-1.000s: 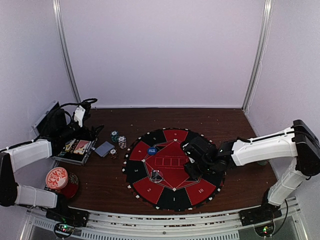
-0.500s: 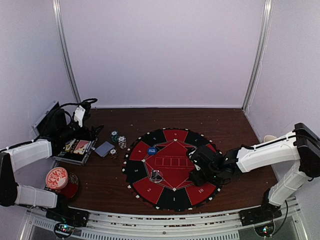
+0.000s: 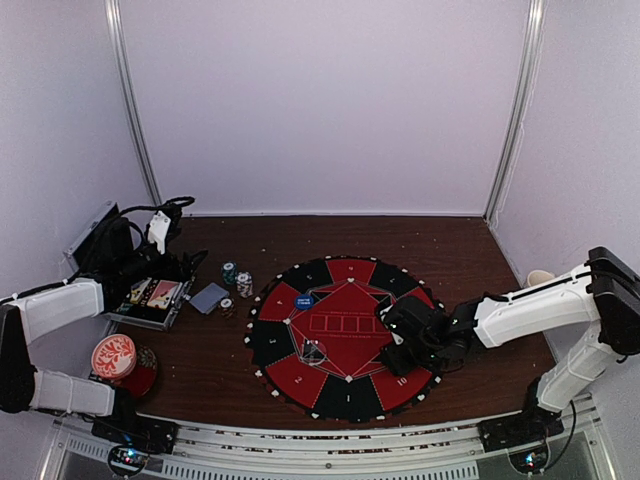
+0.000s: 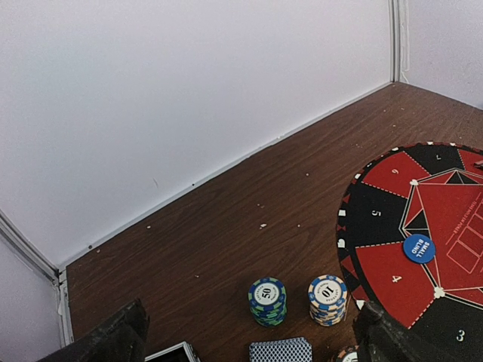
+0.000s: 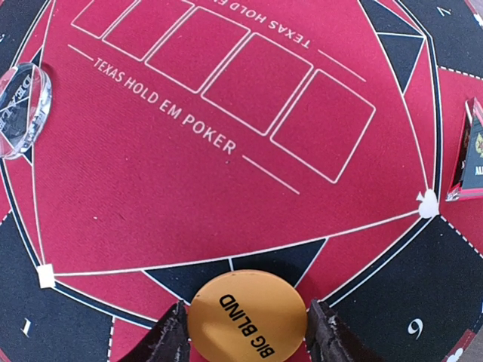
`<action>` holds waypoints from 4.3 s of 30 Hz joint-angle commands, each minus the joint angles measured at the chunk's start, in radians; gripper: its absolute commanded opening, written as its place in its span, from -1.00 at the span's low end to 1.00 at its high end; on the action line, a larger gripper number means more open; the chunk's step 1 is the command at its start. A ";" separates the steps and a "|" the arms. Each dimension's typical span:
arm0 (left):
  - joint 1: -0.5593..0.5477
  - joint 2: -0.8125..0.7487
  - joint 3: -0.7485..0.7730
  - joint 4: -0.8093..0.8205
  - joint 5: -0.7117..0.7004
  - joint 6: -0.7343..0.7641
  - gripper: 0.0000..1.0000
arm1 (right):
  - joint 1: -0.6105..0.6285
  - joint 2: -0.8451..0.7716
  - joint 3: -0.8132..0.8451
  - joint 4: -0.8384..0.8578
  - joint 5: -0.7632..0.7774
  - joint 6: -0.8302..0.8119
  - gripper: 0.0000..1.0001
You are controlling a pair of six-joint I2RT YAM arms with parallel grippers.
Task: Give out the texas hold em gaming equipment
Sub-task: Move the big blind button to position 10, then pick up the pile of poker chips from the pile of poker chips.
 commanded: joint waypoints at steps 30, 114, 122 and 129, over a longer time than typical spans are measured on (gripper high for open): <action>0.005 0.057 0.050 -0.021 0.075 0.023 0.96 | -0.001 0.040 0.355 -0.006 0.403 -0.095 1.00; -0.220 0.609 0.504 -0.493 0.010 0.280 0.48 | -0.018 0.040 0.200 0.191 0.444 -0.046 1.00; -0.220 0.619 0.498 -0.448 -0.003 0.270 0.43 | -0.019 0.039 0.201 0.190 0.442 -0.046 1.00; -0.220 0.642 0.513 -0.446 -0.013 0.264 0.30 | -0.019 0.040 0.200 0.191 0.440 -0.045 0.99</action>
